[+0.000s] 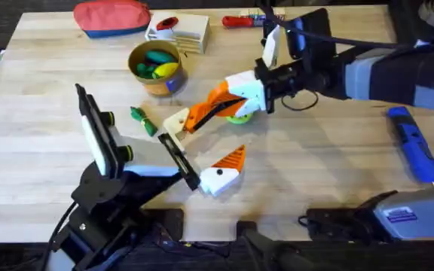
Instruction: Pick up the gripper from the table and insert it into the empty holder that is missing its gripper. Then pick up a screw, insert it into the mounting hole, and use the screwdriver to tighten it. Finally, clean up the table by picking up the vegetable and placing it into the bucket.
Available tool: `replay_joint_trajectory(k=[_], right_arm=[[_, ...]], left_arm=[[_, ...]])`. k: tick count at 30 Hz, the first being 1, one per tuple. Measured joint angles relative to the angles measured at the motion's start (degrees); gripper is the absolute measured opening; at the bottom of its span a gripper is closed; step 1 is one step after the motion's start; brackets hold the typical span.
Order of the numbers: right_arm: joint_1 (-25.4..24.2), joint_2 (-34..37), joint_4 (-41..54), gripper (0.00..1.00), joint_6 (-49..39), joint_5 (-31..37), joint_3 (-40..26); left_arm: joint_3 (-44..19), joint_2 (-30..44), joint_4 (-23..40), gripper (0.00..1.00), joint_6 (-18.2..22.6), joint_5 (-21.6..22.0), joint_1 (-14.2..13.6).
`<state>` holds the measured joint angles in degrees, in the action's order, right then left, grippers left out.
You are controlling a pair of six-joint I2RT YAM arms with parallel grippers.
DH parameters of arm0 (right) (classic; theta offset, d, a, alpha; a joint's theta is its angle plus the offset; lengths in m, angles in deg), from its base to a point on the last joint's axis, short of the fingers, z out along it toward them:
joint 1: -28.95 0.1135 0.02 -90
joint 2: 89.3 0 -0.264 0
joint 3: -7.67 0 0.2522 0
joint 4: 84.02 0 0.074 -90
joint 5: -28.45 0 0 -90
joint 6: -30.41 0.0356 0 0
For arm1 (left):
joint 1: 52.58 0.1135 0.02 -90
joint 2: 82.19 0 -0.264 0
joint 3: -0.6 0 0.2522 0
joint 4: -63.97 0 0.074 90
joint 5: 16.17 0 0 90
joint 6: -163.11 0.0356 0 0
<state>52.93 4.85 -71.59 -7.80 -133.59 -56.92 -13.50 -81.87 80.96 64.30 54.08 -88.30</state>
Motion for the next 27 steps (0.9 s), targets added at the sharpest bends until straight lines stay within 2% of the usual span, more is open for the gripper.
replay_joint_trajectory(k=[2,3,12,17,24,25,27], right_arm=[[1.84,0.0,-0.7,0.004,1.05,1.74,0.0],[5.32,0.0,-2.56,0.004,3.07,4.64,0.0],[9.7,-0.07,-10.29,0.004,8.15,14.88,-0.02],[10.56,-0.46,-10.48,0.004,8.61,17.26,-0.04],[10.47,-0.55,-10.33,0.004,5.33,16.86,-0.02],[10.3,-0.55,-10.26,0.024,4.53,16.42,-0.04],[9.91,-0.55,-10.14,0.162,2.55,15.11,-0.04]], left_arm=[[0.0,0.0,0.02,0.952,-0.59,0.41,-0.02],[0.0,0.0,0.16,0.952,-1.38,1.73,0.03],[0.0,0.0,0.66,0.952,-2.63,8.01,1.05],[0.0,0.0,0.76,0.952,-3.19,9.13,1.07],[0.0,0.0,0.76,0.952,-3.22,9.13,1.07],[0.0,0.0,0.74,0.952,-3.19,9.03,1.05],[0.0,0.0,0.68,0.952,-2.94,8.68,1.05]])
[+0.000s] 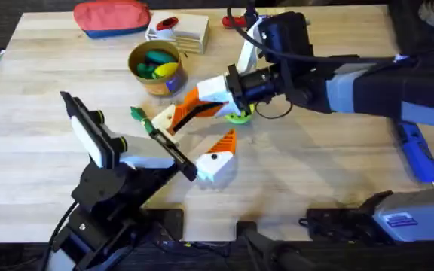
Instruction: Pick up the gripper from the table and insert it into the empty holder that is missing its gripper. Then pick up a screw, insert it into the mounting hole, and use the screwdriver to tighten it. Finally, clean up the table by picking up the vegetable and placing it into the bucket.
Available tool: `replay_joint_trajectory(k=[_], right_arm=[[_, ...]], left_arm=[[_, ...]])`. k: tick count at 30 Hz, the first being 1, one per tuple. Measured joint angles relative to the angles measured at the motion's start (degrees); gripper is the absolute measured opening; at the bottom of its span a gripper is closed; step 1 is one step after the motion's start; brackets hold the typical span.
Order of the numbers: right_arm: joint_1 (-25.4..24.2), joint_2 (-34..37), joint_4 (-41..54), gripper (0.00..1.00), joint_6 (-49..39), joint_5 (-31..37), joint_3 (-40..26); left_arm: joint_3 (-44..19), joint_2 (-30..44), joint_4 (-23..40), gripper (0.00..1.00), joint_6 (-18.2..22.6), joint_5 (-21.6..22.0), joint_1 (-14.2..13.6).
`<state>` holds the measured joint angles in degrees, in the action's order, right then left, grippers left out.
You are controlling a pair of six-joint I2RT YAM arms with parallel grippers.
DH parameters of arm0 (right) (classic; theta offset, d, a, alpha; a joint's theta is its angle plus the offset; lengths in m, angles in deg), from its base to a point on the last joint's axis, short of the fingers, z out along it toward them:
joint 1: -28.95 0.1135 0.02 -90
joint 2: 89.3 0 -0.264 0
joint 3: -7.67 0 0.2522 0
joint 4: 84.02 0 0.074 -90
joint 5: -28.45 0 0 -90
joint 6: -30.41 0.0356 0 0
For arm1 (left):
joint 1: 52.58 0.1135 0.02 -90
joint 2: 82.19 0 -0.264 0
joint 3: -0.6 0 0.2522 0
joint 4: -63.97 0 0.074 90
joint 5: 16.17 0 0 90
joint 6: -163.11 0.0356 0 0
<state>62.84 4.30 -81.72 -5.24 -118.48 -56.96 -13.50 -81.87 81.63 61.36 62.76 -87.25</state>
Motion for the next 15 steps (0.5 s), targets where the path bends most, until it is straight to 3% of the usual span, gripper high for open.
replay_joint_trajectory(k=[4,8,11,15], right_arm=[[-0.24,0.07,0.77,0.402,-3.59,-4.62,0.02],[0.18,0.28,0.97,0.882,-6.21,-8.65,0.02],[0.01,0.28,1.01,0.95,-7.15,-9.86,0.02],[-0.84,0.28,1.06,0.967,-9.29,-10.45,0.02]], left_arm=[[0.0,0.0,-0.4,0.952,1.37,-3.72,-0.84],[0.0,0.0,-0.57,0.952,2.2,-6.27,-1.57],[0.0,0.0,-0.66,0.952,2.45,-7.2,-1.57],[0.0,0.0,-0.68,0.952,2.58,-7.61,-1.57]])
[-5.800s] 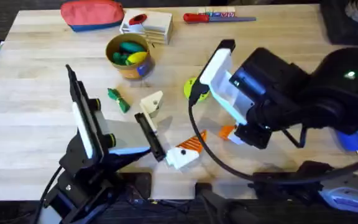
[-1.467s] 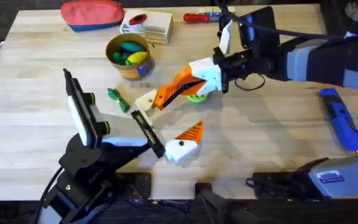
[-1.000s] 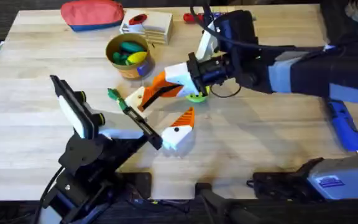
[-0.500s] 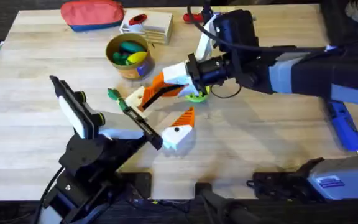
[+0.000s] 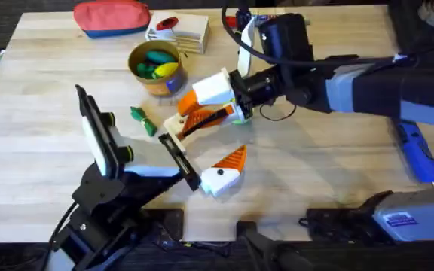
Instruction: Pick up the gripper from the table and insert it into the empty holder that is missing its gripper. Then pick up a screw, insert it into the mounting hole, and use the screwdriver to tighten it. Finally, clean up the table by picking up the vegetable and placing it into the bucket.
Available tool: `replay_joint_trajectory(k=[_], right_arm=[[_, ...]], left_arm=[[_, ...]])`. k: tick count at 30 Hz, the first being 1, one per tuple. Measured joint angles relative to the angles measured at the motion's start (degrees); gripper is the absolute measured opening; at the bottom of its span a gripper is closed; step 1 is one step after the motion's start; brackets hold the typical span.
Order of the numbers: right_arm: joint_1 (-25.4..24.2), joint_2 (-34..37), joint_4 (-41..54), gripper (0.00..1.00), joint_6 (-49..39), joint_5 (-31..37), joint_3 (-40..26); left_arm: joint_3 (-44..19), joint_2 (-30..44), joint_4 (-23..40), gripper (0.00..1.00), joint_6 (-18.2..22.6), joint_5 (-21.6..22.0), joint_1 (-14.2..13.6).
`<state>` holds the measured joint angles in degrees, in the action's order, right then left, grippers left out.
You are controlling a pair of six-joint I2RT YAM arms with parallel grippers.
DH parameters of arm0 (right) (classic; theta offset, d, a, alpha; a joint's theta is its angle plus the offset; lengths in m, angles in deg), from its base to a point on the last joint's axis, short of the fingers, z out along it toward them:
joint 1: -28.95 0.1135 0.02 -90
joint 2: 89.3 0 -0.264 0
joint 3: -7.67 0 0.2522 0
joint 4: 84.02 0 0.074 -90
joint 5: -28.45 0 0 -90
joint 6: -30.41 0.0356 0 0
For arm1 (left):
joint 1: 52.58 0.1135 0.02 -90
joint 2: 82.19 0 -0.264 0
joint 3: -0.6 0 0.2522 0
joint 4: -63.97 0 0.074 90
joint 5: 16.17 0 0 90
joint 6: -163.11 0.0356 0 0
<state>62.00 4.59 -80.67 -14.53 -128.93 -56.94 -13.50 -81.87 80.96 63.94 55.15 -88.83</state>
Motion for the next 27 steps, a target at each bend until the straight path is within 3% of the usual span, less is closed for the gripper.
replay_joint_trajectory(k=[7,14,20,27], right_arm=[[-6.62,-1.36,4.41,0.975,-10.23,4.57,-0.22],[-14.23,-10.21,29.54,0.979,-31.49,22.92,-5.0],[-13.16,-13.86,43.11,0.982,-49.89,36.79,-6.08],[-5.99,-10.79,43.74,0.972,-57.95,50.45,-6.08]], left_arm=[[0.0,0.0,-0.02,0.952,0.15,-0.99,0.0],[0.0,-0.01,-0.03,0.95,0.17,-1.51,0.0],[0.0,0.0,-0.04,0.952,0.17,-1.62,0.0],[0.0,-0.01,-0.04,0.952,0.17,-1.68,0.0]])
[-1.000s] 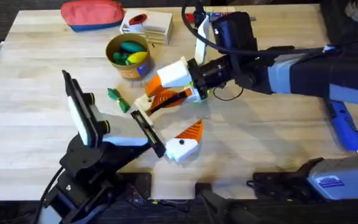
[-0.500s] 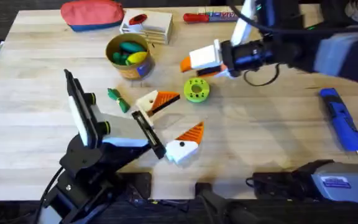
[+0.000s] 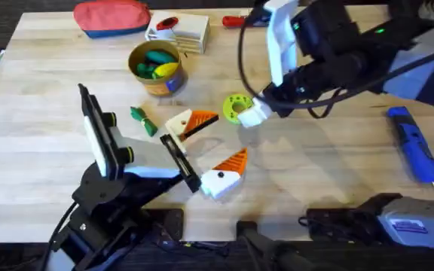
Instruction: Pick up the gripper from the table and insert it into the empty holder that is missing its gripper. Then pick up a screw, insert it into the mounting hole, and use the screwdriver to tighten it. Finally, clean up the table by picking up the vegetable and placing it into the bucket.
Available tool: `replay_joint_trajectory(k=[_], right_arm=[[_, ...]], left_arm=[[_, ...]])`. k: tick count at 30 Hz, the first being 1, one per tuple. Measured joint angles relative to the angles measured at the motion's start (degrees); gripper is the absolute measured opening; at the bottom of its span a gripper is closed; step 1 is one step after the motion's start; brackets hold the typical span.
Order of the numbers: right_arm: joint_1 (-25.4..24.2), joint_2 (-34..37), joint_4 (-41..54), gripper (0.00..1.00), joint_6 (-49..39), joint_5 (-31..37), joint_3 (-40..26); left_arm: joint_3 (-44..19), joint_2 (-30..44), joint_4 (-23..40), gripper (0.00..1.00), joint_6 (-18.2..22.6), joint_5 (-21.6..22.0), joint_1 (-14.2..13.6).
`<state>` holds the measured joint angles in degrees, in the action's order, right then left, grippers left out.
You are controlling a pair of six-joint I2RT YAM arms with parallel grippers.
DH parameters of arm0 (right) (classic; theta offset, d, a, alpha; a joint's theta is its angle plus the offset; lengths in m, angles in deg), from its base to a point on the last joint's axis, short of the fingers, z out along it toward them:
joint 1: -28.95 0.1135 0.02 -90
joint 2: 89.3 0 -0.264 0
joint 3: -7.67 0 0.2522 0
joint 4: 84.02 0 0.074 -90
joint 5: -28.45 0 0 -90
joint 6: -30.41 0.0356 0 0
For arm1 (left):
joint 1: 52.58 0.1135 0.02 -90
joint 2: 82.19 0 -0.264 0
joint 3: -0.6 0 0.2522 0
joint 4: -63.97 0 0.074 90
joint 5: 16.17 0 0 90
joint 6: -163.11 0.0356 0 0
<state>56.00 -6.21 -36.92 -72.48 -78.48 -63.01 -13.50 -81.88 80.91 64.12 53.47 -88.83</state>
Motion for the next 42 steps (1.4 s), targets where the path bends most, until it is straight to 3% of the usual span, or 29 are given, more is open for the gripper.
replay_joint_trajectory(k=[6,7,8,18,31,34,38,42], right_arm=[[5.14,2.79,-0.86,0.839,-1.76,6.08,0.0],[5.87,3.39,-1.23,0.798,-1.82,6.62,0.0],[7.48,5.26,-3.1,0.668,-1.85,7.33,0.0],[9.15,8.05,-7.09,0.398,-0.01,9.1,0.0],[9.15,10.2,-8.06,0.302,0.7,9.75,0.0],[9.15,10.2,-8.07,0.212,0.68,9.85,0.0],[9.15,10.2,-8.06,0.021,0.8,9.85,0.0],[9.15,10.2,-8.06,0.005,0.88,10.07,0.0]], left_arm=[[0.0,0.0,0.0,0.952,0.02,0.0,0.0],[0.0,0.01,0.0,0.952,0.0,0.0,0.0],[0.0,0.01,0.01,0.952,0.0,0.0,0.0],[0.0,0.01,0.0,0.951,0.02,-0.01,0.0],[0.0,0.0,0.0,0.952,0.02,-0.02,0.0],[0.0,0.01,0.0,0.952,0.02,-0.02,0.0],[0.0,0.0,0.0,0.952,0.02,-0.02,0.0],[0.0,-0.01,0.0,0.952,0.02,0.0,0.0]])
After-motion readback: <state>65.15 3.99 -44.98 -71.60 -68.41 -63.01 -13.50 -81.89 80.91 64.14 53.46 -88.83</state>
